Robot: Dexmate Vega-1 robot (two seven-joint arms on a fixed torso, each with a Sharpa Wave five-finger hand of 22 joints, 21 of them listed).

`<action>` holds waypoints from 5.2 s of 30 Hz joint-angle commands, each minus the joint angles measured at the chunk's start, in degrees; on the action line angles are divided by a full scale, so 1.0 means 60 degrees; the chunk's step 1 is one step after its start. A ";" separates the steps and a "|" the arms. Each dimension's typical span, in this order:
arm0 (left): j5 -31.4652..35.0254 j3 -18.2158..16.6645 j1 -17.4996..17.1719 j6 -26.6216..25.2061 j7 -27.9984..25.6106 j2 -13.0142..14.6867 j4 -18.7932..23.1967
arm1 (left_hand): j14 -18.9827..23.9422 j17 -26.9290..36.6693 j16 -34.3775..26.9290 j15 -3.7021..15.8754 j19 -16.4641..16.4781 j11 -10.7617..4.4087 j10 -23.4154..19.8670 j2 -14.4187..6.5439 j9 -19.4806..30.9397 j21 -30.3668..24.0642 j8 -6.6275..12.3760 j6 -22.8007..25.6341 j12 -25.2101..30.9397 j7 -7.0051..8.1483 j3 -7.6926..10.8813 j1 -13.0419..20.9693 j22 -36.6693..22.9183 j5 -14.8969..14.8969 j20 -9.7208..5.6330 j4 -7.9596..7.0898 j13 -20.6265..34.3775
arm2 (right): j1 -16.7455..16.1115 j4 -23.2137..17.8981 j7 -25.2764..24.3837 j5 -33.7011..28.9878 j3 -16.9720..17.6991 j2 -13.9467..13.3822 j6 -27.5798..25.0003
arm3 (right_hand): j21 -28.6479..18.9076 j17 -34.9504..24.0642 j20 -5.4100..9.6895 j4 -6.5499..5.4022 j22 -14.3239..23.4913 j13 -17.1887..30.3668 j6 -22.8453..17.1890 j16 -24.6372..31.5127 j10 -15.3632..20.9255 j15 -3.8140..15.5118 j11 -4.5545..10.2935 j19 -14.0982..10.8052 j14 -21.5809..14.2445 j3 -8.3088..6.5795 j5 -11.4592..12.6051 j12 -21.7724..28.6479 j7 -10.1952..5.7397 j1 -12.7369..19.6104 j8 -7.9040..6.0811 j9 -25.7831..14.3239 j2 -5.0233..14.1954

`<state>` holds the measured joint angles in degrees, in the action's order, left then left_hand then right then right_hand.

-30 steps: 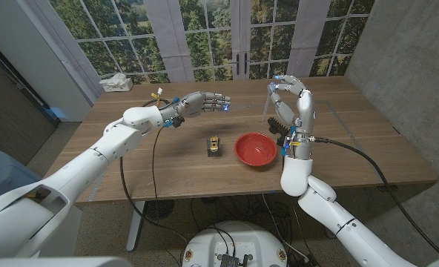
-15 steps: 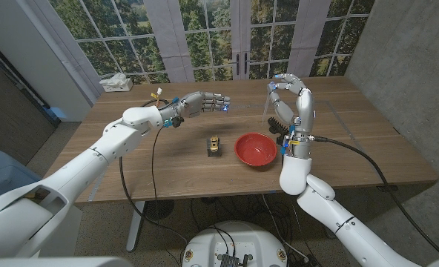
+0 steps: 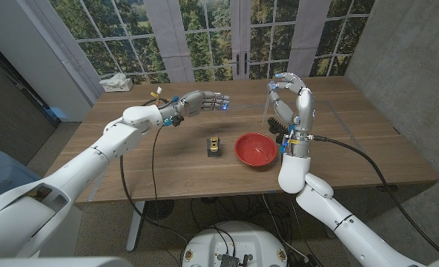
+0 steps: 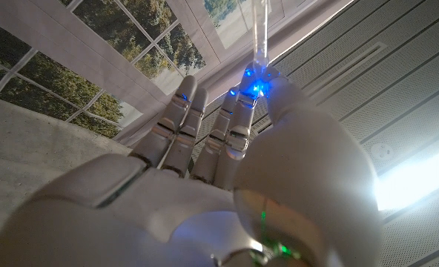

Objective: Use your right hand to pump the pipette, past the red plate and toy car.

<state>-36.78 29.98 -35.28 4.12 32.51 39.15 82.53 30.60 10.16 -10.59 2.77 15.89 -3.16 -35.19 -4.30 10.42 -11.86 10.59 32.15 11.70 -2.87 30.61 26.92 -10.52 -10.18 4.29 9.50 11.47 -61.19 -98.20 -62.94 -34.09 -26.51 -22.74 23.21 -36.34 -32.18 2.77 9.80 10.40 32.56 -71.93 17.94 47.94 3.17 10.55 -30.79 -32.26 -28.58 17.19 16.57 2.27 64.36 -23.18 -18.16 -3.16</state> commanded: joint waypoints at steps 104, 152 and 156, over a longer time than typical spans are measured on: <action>-0.0088 -0.0355 -0.0335 0.0383 -0.0380 0.0097 -0.0208 | -0.0053 -0.0012 -0.0023 0.0347 -0.0026 0.0088 0.0020 0.0070 0.0019 -0.0063 0.0040 0.0026 0.0041 -0.0037 0.0205 -0.0205 -0.0051 -0.0010 -0.0006 0.0056 -0.0004 | -0.0513 -0.1156 0.1788 0.1388 0.1044 -0.0761 -0.2657 | -0.0072 -0.0753 -0.0083 -0.0049 0.0052 0.0146 0.0838 0.0255 -0.0504 0.1484 -0.0072 0.0227 0.0245 0.0180 -0.0395 -0.0464 -0.0654 -0.1051 0.0852 0.0625 0.0130; -0.0666 -0.1787 -0.2264 0.0989 -0.3080 0.0388 0.0800 | -0.2047 -0.0002 0.0113 -0.0087 -0.0186 0.0084 0.2294 -0.0023 -0.0010 -0.0007 -0.0091 -0.0969 -0.0244 0.0476 0.0158 0.0070 -0.0050 -0.0014 -0.0075 0.0084 -0.0129 | -0.0561 -0.0807 0.2304 0.3133 0.1039 -0.1088 -0.5325 | -0.0131 -0.0785 -0.0154 -0.0034 0.0052 0.0179 0.0808 0.0274 -0.0457 0.1437 -0.0221 0.0230 0.0155 0.0098 -0.0484 -0.0506 -0.0512 -0.1054 0.0956 0.0765 0.0168; -0.0703 -0.1892 -0.2408 0.1032 -0.3313 0.0366 0.0844 | -0.2102 -0.0005 0.0108 -0.0091 -0.0190 0.0120 0.2384 -0.0034 -0.0012 -0.0010 -0.0103 -0.1052 -0.0250 0.0516 0.0152 0.0081 -0.0051 -0.0017 -0.0076 0.0083 -0.0133 | -0.0498 -0.0727 0.2337 0.3255 0.0997 -0.1120 -0.5499 | -0.0134 -0.0801 -0.0154 -0.0033 0.0053 0.0185 0.0818 0.0289 -0.0458 0.1444 -0.0223 0.0235 0.0151 0.0103 -0.0490 -0.0508 -0.0495 -0.1053 0.0966 0.0771 0.0173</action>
<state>-40.01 20.58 -47.01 9.27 17.19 41.98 86.89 18.42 10.16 -9.74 2.05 14.96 -2.52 -21.22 -4.39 10.42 -12.08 10.15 26.50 9.92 0.11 31.63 26.56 -10.52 -10.18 3.79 10.06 10.65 -65.02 -103.93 -49.55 -16.88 -19.97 -28.95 -7.13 -36.89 -36.78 2.03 9.65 10.53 33.39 -66.93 19.28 45.03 2.97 9.71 -29.24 -31.02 -27.77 14.40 13.70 -1.13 58.27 -17.72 -13.56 -2.60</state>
